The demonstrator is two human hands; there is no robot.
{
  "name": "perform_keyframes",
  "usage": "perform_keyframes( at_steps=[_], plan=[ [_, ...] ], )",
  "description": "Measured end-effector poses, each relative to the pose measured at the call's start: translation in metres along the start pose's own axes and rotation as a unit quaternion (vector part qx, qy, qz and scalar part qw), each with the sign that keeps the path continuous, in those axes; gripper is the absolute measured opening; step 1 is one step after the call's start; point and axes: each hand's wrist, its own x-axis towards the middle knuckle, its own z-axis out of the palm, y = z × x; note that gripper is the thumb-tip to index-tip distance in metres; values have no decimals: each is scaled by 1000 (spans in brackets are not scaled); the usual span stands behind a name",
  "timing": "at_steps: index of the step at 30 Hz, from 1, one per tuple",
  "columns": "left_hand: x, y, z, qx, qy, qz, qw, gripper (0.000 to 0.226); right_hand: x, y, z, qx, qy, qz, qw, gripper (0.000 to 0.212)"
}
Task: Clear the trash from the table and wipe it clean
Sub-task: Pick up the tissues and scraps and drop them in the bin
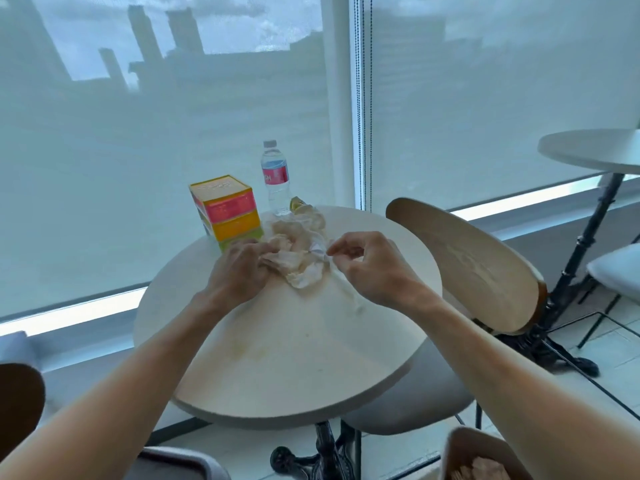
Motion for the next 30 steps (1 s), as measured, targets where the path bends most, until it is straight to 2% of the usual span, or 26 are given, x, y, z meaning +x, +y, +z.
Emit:
perform_keyframes(
  at_steps=[3, 7, 11, 15, 17, 19, 22, 25, 30],
  plan=[
    [3, -6, 1, 15, 11, 38, 999, 31, 9, 0, 12, -20, -5, 7, 1000, 20],
    [3, -15, -1, -19, 57, 53, 997, 21, 17, 3, 22, -65, -17, 33, 997, 20],
    [1, -19, -15, -114, 102, 9, 988, 15, 23, 2, 36, -145, -75, 27, 986, 35],
    [-4, -20, -33, -211, 110, -18, 971, 13, 30, -1, 54, -218, -111, 36, 969, 50],
    [-10, -18, -40, -243, 111, -22, 963, 12, 32, -3, 61, -264, -117, 27, 957, 43],
    [-17, -16, -46, -272, 112, -27, 955, 10, 35, -3, 66, -282, -113, 12, 953, 27],
    [-28, -15, -54, -309, 110, -30, 944, 9, 38, -1, 67, -245, -97, 2, 965, 17],
    [-37, -14, -60, -331, 114, -38, 936, 11, 38, -8, 58, -173, -57, -9, 983, 26],
    [-48, -8, -57, -345, 112, -59, 930, 16, 38, -36, 29, -18, -16, -39, 999, 8]
  ],
)
